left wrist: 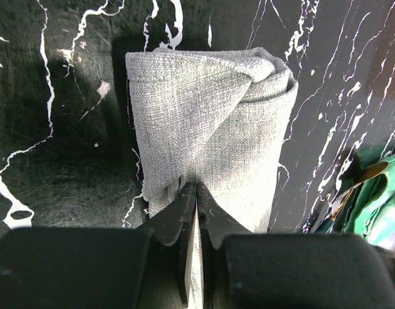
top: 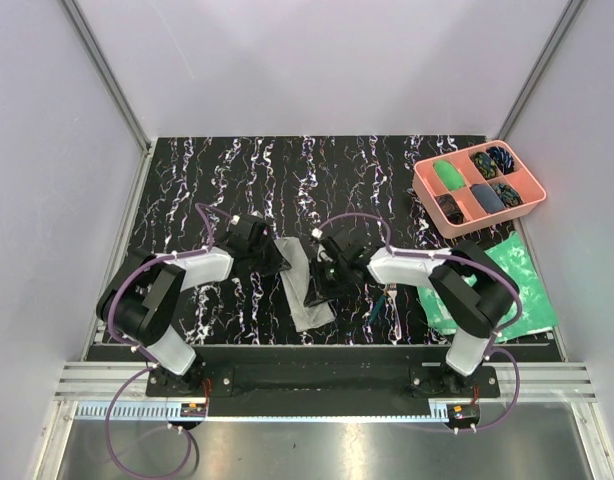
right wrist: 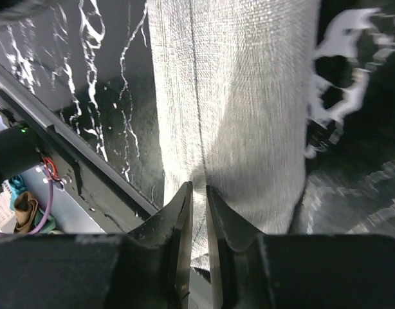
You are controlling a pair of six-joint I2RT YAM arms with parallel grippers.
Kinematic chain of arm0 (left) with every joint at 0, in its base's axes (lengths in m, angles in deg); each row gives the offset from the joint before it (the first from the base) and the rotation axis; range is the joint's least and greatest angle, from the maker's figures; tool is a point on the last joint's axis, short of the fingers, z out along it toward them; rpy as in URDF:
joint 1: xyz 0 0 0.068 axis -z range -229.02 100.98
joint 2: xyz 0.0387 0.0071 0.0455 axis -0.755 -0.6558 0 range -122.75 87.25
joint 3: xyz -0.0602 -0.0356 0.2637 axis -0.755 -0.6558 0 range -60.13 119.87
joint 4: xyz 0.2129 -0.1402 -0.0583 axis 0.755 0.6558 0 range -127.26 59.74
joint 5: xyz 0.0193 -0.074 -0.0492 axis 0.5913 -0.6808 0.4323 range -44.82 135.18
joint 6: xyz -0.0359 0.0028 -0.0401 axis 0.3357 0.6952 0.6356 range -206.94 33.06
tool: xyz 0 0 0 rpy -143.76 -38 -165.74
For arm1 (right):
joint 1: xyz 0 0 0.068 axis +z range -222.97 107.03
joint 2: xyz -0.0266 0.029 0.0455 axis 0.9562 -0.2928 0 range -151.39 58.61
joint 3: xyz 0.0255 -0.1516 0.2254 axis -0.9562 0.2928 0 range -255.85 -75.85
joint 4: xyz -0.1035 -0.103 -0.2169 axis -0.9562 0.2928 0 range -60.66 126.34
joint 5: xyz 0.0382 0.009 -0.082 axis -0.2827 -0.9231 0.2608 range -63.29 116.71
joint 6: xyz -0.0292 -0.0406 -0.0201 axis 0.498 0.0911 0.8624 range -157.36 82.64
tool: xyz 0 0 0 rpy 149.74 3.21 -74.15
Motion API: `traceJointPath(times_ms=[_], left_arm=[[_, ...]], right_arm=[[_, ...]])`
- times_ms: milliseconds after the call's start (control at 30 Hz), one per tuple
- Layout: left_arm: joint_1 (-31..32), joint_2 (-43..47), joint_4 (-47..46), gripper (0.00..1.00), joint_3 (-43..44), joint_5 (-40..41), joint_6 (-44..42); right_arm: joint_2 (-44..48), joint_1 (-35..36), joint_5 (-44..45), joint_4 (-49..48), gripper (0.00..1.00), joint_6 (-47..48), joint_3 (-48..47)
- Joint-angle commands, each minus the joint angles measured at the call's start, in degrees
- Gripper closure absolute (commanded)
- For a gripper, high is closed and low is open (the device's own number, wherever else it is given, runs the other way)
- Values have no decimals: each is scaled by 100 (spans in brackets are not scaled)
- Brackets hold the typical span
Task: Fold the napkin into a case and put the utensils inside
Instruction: Stuff the top corner of the smaller-rectangle-folded napkin into the folded napkin.
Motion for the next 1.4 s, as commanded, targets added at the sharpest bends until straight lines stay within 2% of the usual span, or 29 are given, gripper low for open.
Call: traceJointPath(times_ms=[0, 100, 200, 333, 500, 700, 867, 1100, 1267, 1367], left_arm=[[-48, 132, -71, 91, 170, 236, -131], [-48, 421, -177, 89, 144, 60, -140], [-48, 868, 7, 82, 196, 94, -219], [-48, 1573, 613, 80, 136, 226, -325], [-57, 2328, 1053, 79, -453, 87, -352], [-48, 2970, 667, 78, -1499, -440, 8], [144, 3156, 351, 76, -1912, -758, 307], [909, 3060, 131, 78, -2150, -258, 878], [1094, 2971, 113, 79, -2308, -64, 1186], [1173, 3243, 122, 80, -2422, 121, 1345]], right_arm=[[-437, 372, -172, -613, 78, -240, -49], [-500, 496, -23, -622, 78, -284, -59], [-404, 496, 213, -492, 77, -223, -41], [-351, 496, 346, -131, 75, 31, -190], [-149, 496, 644, 571, 62, 392, -549], [-166, 531, 812, 1221, 57, 718, -1059], [-280, 776, 1216, 1785, 47, 902, -1411], [-588, 1233, 2059, 2558, 46, 946, -1842], [-790, 1445, 2613, 2902, 45, 973, -2053], [-922, 1550, 2868, 3077, 42, 1052, -2176]])
